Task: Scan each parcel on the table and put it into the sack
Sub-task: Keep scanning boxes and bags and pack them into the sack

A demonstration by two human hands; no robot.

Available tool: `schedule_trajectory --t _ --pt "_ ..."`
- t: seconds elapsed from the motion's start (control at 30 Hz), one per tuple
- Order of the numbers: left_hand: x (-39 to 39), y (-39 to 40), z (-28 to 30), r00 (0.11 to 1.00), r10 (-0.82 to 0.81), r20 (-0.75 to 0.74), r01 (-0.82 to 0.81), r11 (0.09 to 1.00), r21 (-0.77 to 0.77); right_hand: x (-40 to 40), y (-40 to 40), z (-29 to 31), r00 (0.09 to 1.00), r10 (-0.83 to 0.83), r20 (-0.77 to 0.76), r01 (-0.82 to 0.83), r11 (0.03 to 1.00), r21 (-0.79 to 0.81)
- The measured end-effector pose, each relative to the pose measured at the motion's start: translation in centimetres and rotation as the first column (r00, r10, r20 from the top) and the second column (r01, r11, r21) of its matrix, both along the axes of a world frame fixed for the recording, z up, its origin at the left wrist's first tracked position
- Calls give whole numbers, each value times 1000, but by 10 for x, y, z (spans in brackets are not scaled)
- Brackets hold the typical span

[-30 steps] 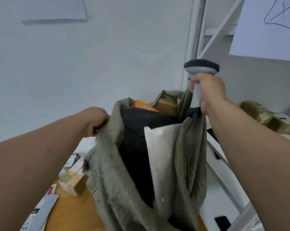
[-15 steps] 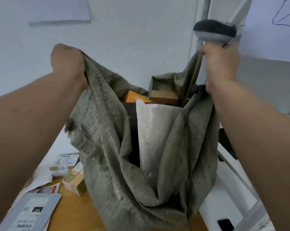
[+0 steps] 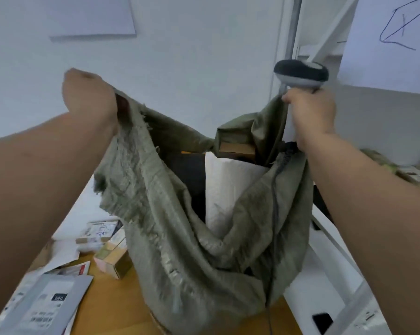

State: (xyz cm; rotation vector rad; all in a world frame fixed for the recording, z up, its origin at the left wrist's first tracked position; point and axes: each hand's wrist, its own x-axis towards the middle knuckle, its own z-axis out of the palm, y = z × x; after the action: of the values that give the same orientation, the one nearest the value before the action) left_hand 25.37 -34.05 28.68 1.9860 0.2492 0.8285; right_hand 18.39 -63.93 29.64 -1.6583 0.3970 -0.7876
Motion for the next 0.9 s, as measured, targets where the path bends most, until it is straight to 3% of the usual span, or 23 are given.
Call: schedule_trajectory --t 0.07,0.13,0.2,0.37,0.5,0.6,0.73,0.9 --pt "-3 1 -9 984 -141 -106 139 990 -23 -7 5 -5 989 55 -138 -53 998 16" --pt "-10 2 -50 900 -292 -323 279 956 -88 -15 8 -22 950 148 -274 -128 988 90" --pt "-21 0 -80 861 -261 -437 299 954 19 -20 11 -42 926 178 -333 -157 983 90" --pt "-43 -23 -81 845 -309 -436 458 839 293 -28 12 -54 932 151 -329 -139 988 62" --pt "-72 -42 -83 858 -316 -405 508 646 570 -39 5 -55 948 78 -308 -78 997 12" --pt "-91 -52 -87 825 -438 -358 546 453 705 -52 2 -63 955 39 -294 -46 999 -18" --pt "-111 -65 -100 727 -458 -512 626 134 769 -69 3 -72 954 14 -299 -21 1000 -20" --pt "-118 -66 -120 669 -229 -707 723 -21 691 -87 6 -76 932 -18 -362 -3 998 -57"
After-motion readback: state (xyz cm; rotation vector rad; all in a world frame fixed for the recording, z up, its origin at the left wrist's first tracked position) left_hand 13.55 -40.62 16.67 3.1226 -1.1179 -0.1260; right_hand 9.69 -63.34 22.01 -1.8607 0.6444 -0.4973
